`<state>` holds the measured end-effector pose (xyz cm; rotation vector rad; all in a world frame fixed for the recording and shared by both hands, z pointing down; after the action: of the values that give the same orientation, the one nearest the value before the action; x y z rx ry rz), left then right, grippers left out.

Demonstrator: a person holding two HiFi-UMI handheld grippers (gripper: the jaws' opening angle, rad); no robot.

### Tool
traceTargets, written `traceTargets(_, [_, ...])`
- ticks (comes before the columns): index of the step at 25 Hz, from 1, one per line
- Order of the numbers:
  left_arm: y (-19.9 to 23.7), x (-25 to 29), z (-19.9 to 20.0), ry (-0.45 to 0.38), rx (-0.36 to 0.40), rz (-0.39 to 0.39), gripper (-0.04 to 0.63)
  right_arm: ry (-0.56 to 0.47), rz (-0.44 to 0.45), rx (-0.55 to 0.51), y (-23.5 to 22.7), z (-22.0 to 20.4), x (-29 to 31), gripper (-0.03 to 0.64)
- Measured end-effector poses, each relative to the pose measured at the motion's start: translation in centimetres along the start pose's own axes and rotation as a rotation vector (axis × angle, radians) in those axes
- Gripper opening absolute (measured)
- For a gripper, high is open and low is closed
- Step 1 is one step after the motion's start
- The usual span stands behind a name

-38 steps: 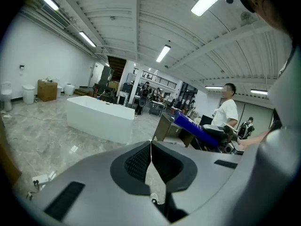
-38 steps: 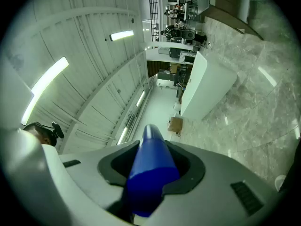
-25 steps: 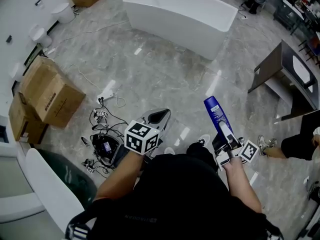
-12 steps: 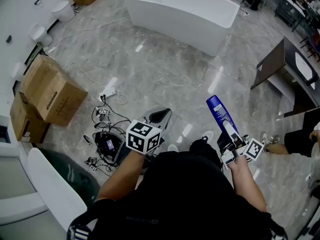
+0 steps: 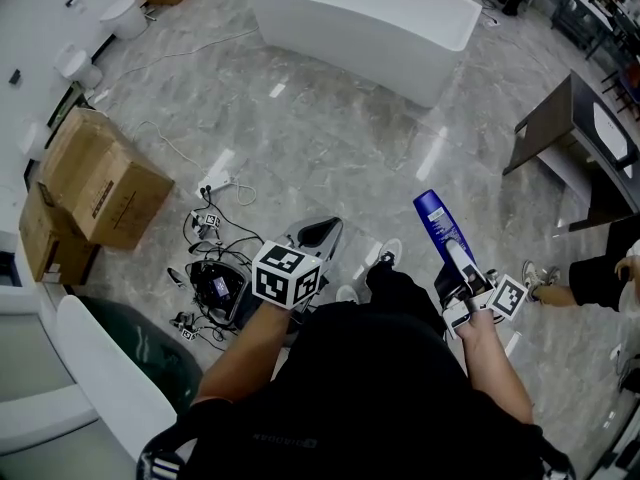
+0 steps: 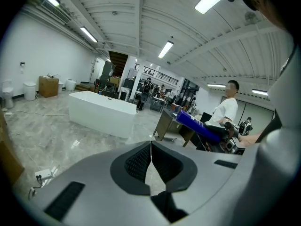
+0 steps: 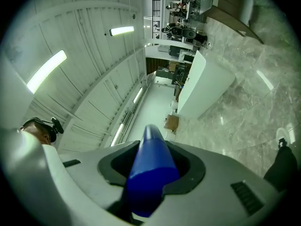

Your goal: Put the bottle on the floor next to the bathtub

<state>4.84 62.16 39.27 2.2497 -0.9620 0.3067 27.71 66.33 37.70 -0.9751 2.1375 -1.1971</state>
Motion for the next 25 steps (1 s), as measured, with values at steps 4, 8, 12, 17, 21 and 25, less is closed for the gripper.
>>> traceTargets(4, [0.4, 0.8, -0.1, 0.012, -0.013, 0.004, 0.018, 0.014, -0.012, 0.011, -1.1, 0.1, 0.5, 0.167])
traceTargets(8, [1.3, 1.6, 0.0, 0.035, -0.021, 0.015, 0.018, 0.031, -0.017, 0.023, -2.4, 0.5, 2.3, 0.167])
traceTargets(12, [2.4, 2.2, 0.7, 0.047, -0.025, 0.027, 0.017, 0.037, -0.016, 0.02, -3.7, 1.6, 4.4, 0.167])
traceTargets(17, [4.3, 4.5, 3.7, 0.051, -0.019, 0.037, 0.018, 0.023, -0.001, 0.041, -4.7, 3.9, 7.7, 0.167])
traceTargets(21, [5.0, 6.8, 7.0, 0.042, 0.001, 0.029, 0.017, 0.037, -0.002, 0.035, -6.1, 6.0, 10.0, 0.167])
traceTargets(25, [6.1, 9.0, 9.6, 0.04, 0.0, 0.041, 0.018, 0.034, 0.002, 0.049, -7.7, 8.2, 12.5, 0.167])
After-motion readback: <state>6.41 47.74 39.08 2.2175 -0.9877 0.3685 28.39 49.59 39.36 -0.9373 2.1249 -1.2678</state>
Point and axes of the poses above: the fingertips, and each gripper's own axes: x forward along the fingers, y to its left, z out of its top, the point moved 1 cm from there along -x, backward along the fingers, and after that the axes turned 12 degrees about -x, right-handed, at the moved point
